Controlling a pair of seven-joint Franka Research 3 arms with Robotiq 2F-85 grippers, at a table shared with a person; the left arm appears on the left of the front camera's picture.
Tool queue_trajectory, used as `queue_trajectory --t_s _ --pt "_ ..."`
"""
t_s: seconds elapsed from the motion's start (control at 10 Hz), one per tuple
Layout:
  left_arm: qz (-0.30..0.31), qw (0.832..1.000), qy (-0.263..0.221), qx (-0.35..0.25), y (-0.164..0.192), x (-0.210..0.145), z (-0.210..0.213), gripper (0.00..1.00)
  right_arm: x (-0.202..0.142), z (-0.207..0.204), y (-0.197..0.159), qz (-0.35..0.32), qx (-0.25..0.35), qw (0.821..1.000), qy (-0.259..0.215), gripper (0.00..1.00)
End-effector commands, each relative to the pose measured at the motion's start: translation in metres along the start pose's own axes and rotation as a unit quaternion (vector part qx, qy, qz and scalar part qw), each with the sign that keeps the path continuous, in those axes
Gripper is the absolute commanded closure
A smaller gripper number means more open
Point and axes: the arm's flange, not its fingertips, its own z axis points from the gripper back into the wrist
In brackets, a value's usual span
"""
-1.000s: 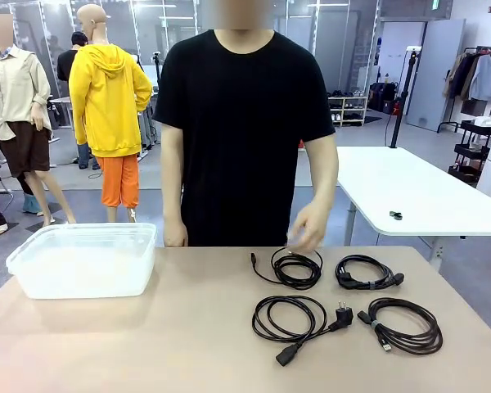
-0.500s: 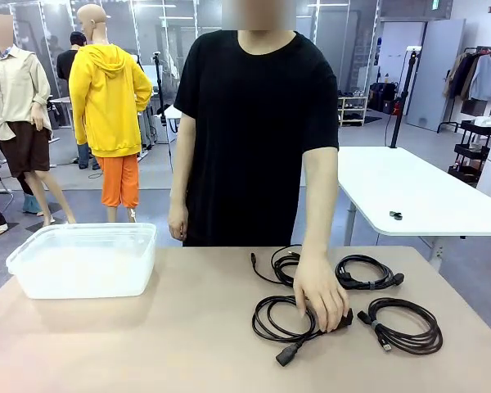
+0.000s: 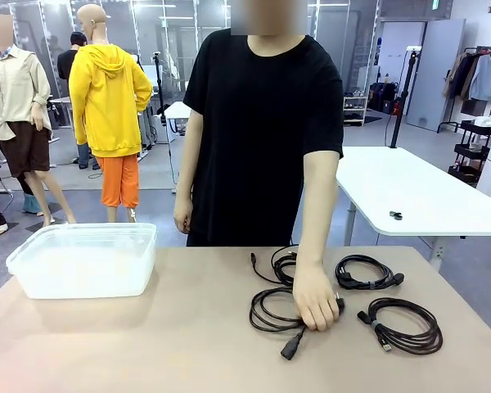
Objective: Organize and store the cables.
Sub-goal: Place the Power Cable into the Organizing box.
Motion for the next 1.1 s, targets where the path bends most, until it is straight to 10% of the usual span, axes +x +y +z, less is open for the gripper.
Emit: queue_trajectory --t_s 0.0,0.6,1.0 --pt "-0.008 1.0 -0.004 -0.006 0.0 0.0 0.0 0.0 0.0 0.002 0.0 0.009 0.004 1.0 -0.003 0.0" --pt "-0.008 1.0 -0.004 -0.006 0.0 0.0 0.0 0.0 0.0 0.0 0.001 0.0 0.0 1.0 -0.001 0.0" --pt "-0.008 1.0 -0.004 -0.006 0.0 0.0 0.0 0.0 0.066 -0.046 0.004 0.1 -0.04 0.985 0.136 0.0"
